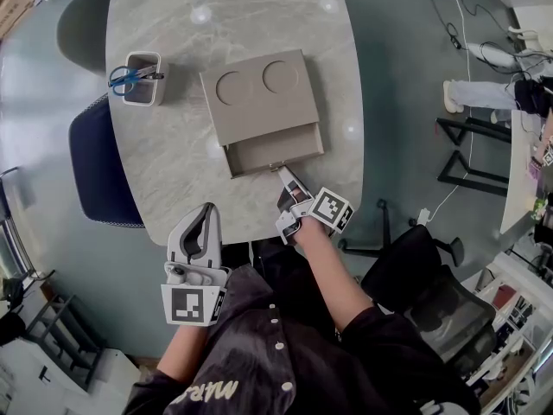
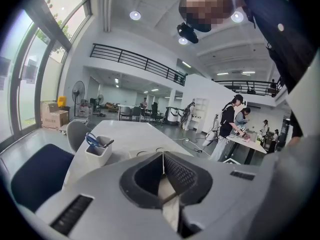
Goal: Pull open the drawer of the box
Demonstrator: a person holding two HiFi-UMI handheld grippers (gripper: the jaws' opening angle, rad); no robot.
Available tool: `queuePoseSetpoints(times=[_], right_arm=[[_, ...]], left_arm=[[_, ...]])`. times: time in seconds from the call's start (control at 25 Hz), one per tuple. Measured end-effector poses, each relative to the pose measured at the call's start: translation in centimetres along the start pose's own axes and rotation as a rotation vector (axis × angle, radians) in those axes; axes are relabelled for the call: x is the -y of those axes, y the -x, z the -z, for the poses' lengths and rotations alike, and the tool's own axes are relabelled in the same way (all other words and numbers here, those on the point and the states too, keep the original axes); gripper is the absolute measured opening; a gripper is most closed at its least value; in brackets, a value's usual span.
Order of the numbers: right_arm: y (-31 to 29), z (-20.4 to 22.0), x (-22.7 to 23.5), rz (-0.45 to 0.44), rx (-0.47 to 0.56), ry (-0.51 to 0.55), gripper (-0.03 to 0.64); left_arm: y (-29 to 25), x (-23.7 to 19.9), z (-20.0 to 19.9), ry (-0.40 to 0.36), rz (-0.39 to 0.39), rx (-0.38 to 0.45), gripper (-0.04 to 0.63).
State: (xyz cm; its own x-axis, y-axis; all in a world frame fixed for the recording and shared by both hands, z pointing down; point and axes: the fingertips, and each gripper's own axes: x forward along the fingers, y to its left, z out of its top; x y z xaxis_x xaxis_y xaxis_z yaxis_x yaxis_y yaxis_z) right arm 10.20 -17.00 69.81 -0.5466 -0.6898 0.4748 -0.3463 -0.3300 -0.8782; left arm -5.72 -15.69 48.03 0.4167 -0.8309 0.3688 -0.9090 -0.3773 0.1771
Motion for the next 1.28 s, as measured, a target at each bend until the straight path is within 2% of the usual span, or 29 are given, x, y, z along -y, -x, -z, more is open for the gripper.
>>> queuePoseSetpoints(times=[0.76,1.28], right_arm=[[4.1,2.4,1.9,0.039,0.003,-0.009,0.031],[4.8,2.9,2.4,0.044,-0.005,-0.009,0.031]], left_arm=[[1.5,0.8,0.5,-0.009,0.012,0.003,0.017],[1.7,1.4,0.8,-0.029,0.017,-0.003,0.017]])
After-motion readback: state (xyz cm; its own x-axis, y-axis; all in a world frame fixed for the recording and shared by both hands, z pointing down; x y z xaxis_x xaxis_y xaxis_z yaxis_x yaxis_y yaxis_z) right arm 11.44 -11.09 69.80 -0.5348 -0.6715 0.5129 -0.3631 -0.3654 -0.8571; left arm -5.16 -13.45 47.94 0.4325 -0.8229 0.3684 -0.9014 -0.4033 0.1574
